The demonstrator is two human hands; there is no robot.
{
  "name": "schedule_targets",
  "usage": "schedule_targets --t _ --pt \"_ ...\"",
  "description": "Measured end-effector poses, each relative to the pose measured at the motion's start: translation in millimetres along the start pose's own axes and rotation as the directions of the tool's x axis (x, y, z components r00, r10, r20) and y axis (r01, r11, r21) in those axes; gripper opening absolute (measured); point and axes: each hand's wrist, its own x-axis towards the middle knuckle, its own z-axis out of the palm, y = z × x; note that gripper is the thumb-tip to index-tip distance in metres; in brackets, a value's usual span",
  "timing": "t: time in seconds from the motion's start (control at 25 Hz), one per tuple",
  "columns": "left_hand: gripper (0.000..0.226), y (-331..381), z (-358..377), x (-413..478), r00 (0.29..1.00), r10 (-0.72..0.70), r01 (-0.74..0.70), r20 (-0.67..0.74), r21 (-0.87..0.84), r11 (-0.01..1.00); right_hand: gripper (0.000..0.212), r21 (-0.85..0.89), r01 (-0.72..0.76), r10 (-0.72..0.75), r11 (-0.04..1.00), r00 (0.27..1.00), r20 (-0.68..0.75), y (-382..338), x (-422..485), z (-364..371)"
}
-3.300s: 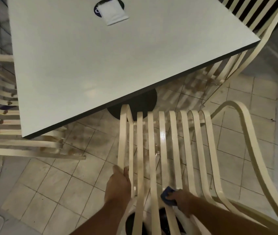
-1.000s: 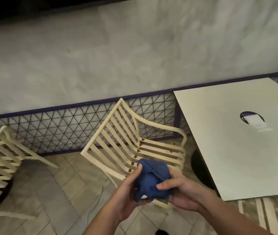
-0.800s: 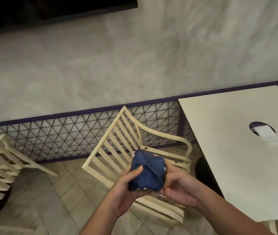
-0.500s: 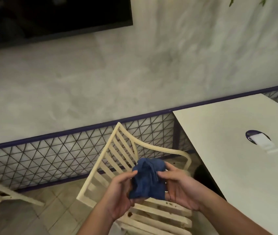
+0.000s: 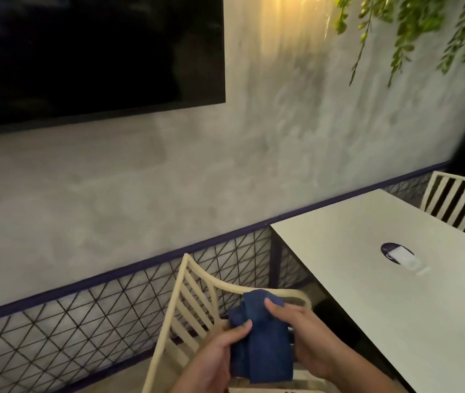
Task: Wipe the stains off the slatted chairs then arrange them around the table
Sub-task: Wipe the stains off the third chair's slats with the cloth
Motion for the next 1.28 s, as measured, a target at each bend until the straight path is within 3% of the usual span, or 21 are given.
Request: schedule_targets --t 0.16,0.36,0.52,0.64,0.76,0.88,1.0,1.08,1.16,1.28 --pt "0.053 15.0 -28.4 0.3 0.991 0.102 -0.103 -0.086 -0.012 0.995 0.055 0.11 -0.04 0.03 0.993 0.995 0.096 9.0 6.6 31.3" --pt "0.05 8.6 -51.7 -5.0 0.977 0.042 -0.053 -0.211 -0.046 0.998 0.046 0.208 -0.084 0.065 0.975 0.993 0.097 28.2 3.8 60.3" --pt "0.043 5.7 -64.2 -11.2 0.986 -0.021 0.002 -0.168 -0.115 0.993 0.035 0.205 -0.087 0.075 0.975 0.995 0.067 41.3 -3.9 73.7" --pt "0.06 4.1 -67.3 -9.7 0.988 -0.016 0.028 -0.152 0.076 0.997 0.035 0.166 -0.165 0.169 0.972 0.986 -0.011 55.3 -3.2 71.9" --pt "0.057 7.2 -56.3 -10.4 0.988 -0.054 0.088 -0.142 0.246 0.965 0.03 0.126 -0.213 0.221 0.969 0.974 -0.054 51.7 -2.2 62.2" --pt "0.055 27.6 -37.8 -16.5 0.989 0.123 -0.097 -0.08 0.271 0.958 0.033 0.084 0.007 -0.007 0.996 1.0 0.008 24.0 -13.7 53.9" --pt "0.037 60.9 -13.1 -23.8 0.956 0.292 -0.281 -0.026 0.205 0.937 0.035 -0.02 0.294 -0.291 0.956 0.952 0.099 -13.9 -30.8 48.3" --pt "0.021 73.6 -1.2 -25.7 0.951 0.305 -0.281 -0.06 0.249 0.927 0.038 -0.153 0.382 -0.377 0.912 0.924 0.057 -27.8 -36.5 42.6" --pt "0.04 80.4 4.2 -26.4 0.936 0.352 -0.325 -0.024 0.329 0.887 0.039 -0.234 0.425 -0.43 0.874 0.902 0.03 -34.4 -37.0 37.6" --pt "0.042 85.4 6.0 -27.5 0.925 0.379 -0.359 0.004 0.332 0.873 0.05 -0.127 0.454 -0.452 0.882 0.891 0.052 -38.4 -35.5 35.5"
